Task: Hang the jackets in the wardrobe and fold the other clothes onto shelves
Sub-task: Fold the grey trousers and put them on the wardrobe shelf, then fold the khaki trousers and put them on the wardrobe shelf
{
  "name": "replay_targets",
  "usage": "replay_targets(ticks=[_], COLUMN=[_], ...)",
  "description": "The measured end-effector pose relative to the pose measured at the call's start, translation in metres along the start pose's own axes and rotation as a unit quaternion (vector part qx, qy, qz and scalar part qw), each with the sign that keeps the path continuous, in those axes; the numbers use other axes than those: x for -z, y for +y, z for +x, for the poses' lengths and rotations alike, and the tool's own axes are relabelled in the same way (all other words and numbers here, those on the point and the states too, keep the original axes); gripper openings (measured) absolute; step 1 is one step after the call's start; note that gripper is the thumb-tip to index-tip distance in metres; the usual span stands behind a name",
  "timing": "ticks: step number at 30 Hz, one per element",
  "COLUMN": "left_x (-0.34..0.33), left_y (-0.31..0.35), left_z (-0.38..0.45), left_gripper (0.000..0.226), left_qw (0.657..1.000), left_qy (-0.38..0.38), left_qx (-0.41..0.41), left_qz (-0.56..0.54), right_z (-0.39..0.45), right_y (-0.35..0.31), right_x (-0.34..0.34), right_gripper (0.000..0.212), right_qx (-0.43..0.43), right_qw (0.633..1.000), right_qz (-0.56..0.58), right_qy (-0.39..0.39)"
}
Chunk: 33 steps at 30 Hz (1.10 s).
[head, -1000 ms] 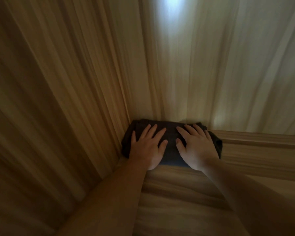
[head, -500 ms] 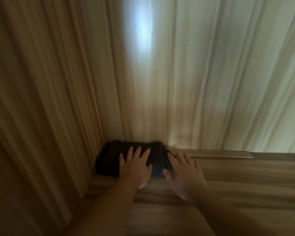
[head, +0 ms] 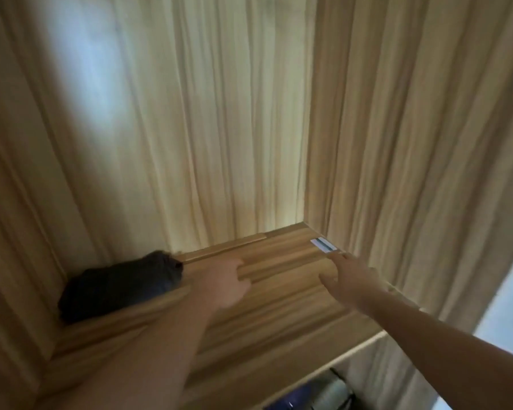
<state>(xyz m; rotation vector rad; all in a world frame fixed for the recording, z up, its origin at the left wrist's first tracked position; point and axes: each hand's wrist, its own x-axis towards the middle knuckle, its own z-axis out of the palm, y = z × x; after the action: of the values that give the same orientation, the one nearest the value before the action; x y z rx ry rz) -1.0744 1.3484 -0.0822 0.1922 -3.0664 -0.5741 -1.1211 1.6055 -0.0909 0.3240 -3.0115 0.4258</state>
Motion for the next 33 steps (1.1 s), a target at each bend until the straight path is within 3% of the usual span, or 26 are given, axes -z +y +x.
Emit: replay_targets(ticks=[3, 8, 11, 15, 19, 22, 27, 30, 33], left_x=[-0.013, -0.062, -0.100, -0.136, -0.149, -0.157, -0.179, -0.190, -0.197], left_y=[0.058, 0.136, 0.174, 0.223, 0.265, 0.288, 0.281, 0.263, 0.241], left_z=[-0.007, -0.020, -0.055, -0.127, -0.224, -0.306, -0.469, -0.572, -0.663], left_gripper=[0.055, 0.044, 0.042, 0.052, 0.044, 0.038, 0.040, 0.041, 0.039], left_qw=[0.996, 0.970, 0.935, 0.884, 0.821, 0.780, 0.694, 0.627, 0.538], left_qy=[-0.004, -0.061, -0.122, -0.150, -0.169, -0.183, -0.216, -0.254, -0.291], left_qx=[-0.081, -0.235, -0.333, -0.443, -0.544, -0.599, -0.687, -0.736, -0.791], left_qz=[0.028, -0.029, -0.006, 0.021, 0.034, 0.007, 0.021, 0.026, 0.025], right_z=[-0.049, -0.140, -0.212, -0.321, -0.444, -0.546, -0.730, -0.826, -0.898], right_y=[0.035, 0.071, 0.082, 0.088, 0.083, 0.065, -0.005, -0.064, -0.125], right_x=[0.024, 0.041, 0.036, 0.031, 0.038, 0.040, 0.010, -0.010, -0.026], right_gripper=[0.058, 0.056, 0.056, 0.052, 0.050, 0.050, 0.049, 0.048, 0.048], right_qx=[-0.076, -0.195, -0.287, -0.400, -0.491, -0.562, -0.683, -0.748, -0.803], right_qw=[0.997, 0.978, 0.954, 0.908, 0.856, 0.803, 0.683, 0.604, 0.522], right_qz=[-0.001, -0.018, -0.017, -0.011, -0.034, -0.042, -0.018, -0.015, -0.011], right_qy=[0.023, 0.078, 0.088, 0.123, 0.156, 0.195, 0.258, 0.274, 0.287])
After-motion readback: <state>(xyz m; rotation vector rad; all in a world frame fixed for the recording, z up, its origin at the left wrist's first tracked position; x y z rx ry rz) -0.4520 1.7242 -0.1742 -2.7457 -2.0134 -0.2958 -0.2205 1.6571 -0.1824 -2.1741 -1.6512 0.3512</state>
